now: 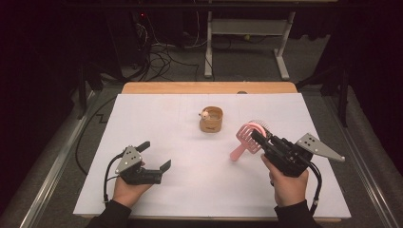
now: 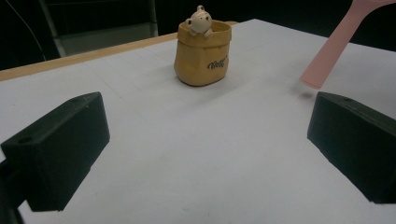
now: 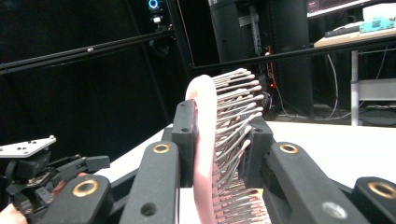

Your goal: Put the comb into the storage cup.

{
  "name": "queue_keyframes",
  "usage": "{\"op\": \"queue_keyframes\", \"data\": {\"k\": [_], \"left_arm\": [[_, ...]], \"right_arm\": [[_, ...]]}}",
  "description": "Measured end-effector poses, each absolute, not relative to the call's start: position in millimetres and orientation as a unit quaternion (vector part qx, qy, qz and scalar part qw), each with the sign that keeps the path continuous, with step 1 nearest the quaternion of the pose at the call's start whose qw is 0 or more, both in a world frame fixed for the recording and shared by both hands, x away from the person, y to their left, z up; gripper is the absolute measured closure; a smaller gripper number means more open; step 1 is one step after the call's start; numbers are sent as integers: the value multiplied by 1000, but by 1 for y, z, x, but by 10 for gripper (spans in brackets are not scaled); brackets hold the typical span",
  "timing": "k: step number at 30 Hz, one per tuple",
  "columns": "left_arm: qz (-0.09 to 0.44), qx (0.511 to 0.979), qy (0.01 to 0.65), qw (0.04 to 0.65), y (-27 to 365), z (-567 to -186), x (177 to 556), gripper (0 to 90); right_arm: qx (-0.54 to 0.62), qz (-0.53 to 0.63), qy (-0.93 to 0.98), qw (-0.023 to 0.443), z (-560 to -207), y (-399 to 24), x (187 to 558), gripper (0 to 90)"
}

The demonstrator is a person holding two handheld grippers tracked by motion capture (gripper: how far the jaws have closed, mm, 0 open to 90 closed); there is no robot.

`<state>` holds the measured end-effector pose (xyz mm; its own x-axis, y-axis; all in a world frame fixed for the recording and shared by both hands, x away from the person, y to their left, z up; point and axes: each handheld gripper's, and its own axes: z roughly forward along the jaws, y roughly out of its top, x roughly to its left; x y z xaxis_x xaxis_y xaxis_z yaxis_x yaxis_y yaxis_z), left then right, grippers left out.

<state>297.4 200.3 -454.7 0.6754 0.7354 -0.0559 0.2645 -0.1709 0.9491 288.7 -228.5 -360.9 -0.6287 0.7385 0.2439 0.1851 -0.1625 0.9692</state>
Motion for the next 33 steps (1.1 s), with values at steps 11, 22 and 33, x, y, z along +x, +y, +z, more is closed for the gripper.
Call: {"op": "queue_keyframes", "data": {"k": [11,22,33], "left_arm": [[211,737,332,550,200,-455,295,0],[212,735,327,555,199,-455,294,0],[208,736,324,557,199,-455,292,0]], "right_arm": [[368,665,611,221,-359,-213,296,734],[380,662,607,219,-350,-207,320,734],[377,665,601,234,-329,-199,333,734]]}}
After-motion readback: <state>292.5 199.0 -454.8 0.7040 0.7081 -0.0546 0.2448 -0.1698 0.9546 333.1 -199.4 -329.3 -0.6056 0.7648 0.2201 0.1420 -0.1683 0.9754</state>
